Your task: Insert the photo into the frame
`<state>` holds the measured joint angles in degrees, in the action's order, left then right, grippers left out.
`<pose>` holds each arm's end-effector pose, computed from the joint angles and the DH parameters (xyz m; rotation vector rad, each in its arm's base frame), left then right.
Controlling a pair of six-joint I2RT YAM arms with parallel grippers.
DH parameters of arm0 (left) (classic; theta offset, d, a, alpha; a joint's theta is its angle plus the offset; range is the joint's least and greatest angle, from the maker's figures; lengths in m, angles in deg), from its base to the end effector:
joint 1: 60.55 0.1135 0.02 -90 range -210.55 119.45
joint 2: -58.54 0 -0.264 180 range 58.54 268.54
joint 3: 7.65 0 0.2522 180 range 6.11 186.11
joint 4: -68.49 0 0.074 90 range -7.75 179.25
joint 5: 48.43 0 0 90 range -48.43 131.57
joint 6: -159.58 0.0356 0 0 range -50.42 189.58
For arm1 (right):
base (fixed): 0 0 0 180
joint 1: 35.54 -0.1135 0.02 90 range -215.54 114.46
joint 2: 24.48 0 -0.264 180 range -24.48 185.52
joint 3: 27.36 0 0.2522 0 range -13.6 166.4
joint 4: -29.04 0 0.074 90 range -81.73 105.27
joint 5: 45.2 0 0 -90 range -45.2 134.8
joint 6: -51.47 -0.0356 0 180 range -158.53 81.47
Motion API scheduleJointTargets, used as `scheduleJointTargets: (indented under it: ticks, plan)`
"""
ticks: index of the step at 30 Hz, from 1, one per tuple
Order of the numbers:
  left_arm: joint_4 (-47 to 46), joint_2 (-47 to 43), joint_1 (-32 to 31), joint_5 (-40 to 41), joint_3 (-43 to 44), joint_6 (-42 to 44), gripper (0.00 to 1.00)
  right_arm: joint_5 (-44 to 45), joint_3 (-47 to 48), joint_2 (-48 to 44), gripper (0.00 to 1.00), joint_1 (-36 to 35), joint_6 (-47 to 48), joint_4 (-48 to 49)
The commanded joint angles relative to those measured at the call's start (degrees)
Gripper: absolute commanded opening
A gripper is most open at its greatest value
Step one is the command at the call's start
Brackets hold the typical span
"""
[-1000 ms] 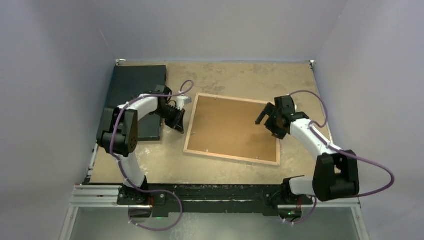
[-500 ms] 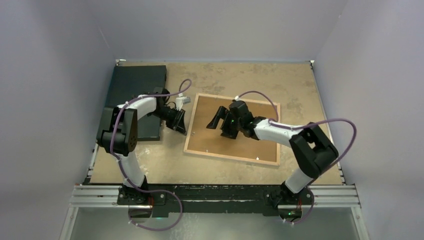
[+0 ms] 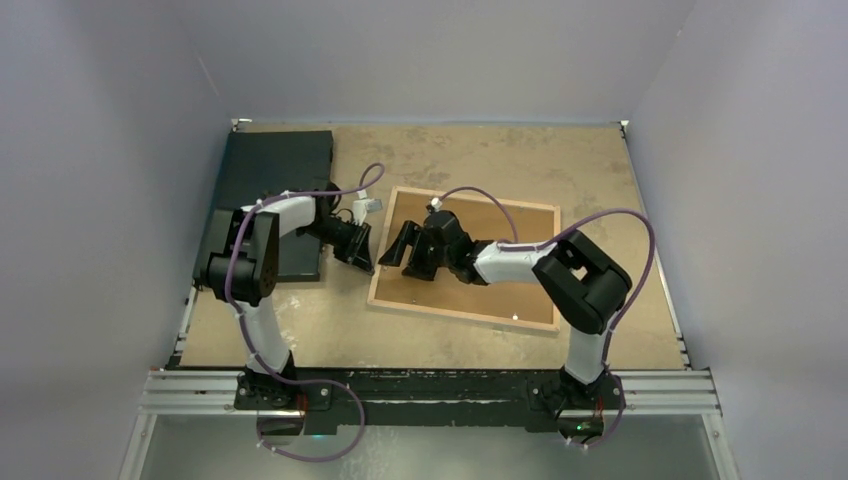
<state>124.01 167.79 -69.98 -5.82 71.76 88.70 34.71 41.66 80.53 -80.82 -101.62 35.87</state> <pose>0.3249 -0.0805 0.1395 0.7259 2.6545 -1.1938 0.2683 0.2798 0.1672 0.2443 2.3492 1.2449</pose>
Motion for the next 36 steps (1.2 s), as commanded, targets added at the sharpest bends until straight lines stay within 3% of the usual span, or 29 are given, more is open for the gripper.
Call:
scheduleJointTargets:
  ticks: [1, 11, 36]
  plan:
    - [-1.7, 1.0, 0.1, -2.1, -0.7, 1.4, 0.10, -0.2, 1.3, 1.9, 0.76, -1.5, -0.4, 5.3]
    - [-2.4, 1.1, 0.1, -1.9, -0.8, 0.8, 0.09, 1.9, 1.4, 5.1, 0.66, -2.5, -1.3, 8.4]
    - [-2.5, 0.7, 0.1, -1.4, -1.0, 0.8, 0.07, 3.9, 3.8, 8.7, 0.57, -3.0, -4.0, 10.3]
